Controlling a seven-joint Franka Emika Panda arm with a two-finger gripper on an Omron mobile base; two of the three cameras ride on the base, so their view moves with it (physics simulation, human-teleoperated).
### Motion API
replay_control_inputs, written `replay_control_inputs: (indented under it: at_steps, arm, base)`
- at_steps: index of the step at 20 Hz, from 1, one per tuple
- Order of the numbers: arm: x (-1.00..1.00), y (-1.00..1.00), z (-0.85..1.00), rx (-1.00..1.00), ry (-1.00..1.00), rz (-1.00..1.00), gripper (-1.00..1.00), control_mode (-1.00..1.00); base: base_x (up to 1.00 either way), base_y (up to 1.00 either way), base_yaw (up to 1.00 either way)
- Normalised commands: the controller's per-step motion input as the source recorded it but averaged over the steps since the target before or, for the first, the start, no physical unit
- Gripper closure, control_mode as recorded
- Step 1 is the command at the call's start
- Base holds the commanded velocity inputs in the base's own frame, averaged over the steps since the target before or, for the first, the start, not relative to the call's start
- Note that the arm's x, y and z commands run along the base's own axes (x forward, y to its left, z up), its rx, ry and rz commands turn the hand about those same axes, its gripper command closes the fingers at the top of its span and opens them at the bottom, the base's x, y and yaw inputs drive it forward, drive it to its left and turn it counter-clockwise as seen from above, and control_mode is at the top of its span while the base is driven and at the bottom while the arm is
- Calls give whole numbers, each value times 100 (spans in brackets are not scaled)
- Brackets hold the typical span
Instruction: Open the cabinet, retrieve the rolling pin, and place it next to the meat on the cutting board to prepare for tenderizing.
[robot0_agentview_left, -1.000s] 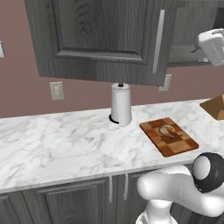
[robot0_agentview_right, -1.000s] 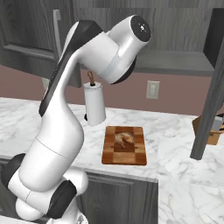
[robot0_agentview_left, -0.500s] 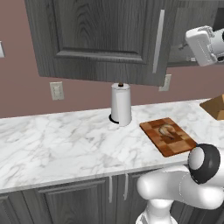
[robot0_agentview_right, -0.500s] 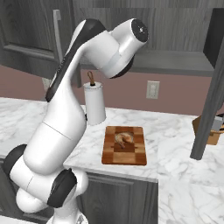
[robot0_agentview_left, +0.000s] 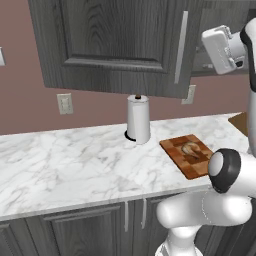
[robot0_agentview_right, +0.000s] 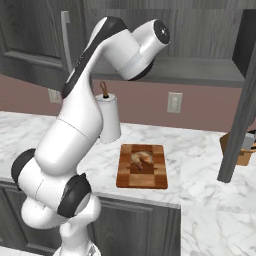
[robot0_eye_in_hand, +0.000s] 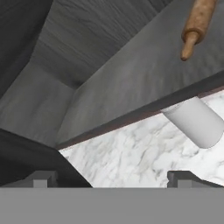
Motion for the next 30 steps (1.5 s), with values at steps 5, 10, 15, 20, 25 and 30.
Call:
replay_control_inputs:
  at_steps: [5,10,15,20,25,30]
  arm:
    - [33,8,-1,5,9,0,-100,-100]
    - [25,11,-2,6,8,0,-100,-100]
    - [18,16,-4,6,8,0,-100,-100]
    - [-6,27,-1,5,4,3,-100,-100]
    - [-36,46,0,2,0,7,-100,-100]
    - [-53,49,0,1,0,8,-100,-100]
  base:
    - [0,0,0]
    - [0,0,0]
    - [0,0,0]
    - [0,0,0]
    - [0,0,0]
    - [0,0,0]
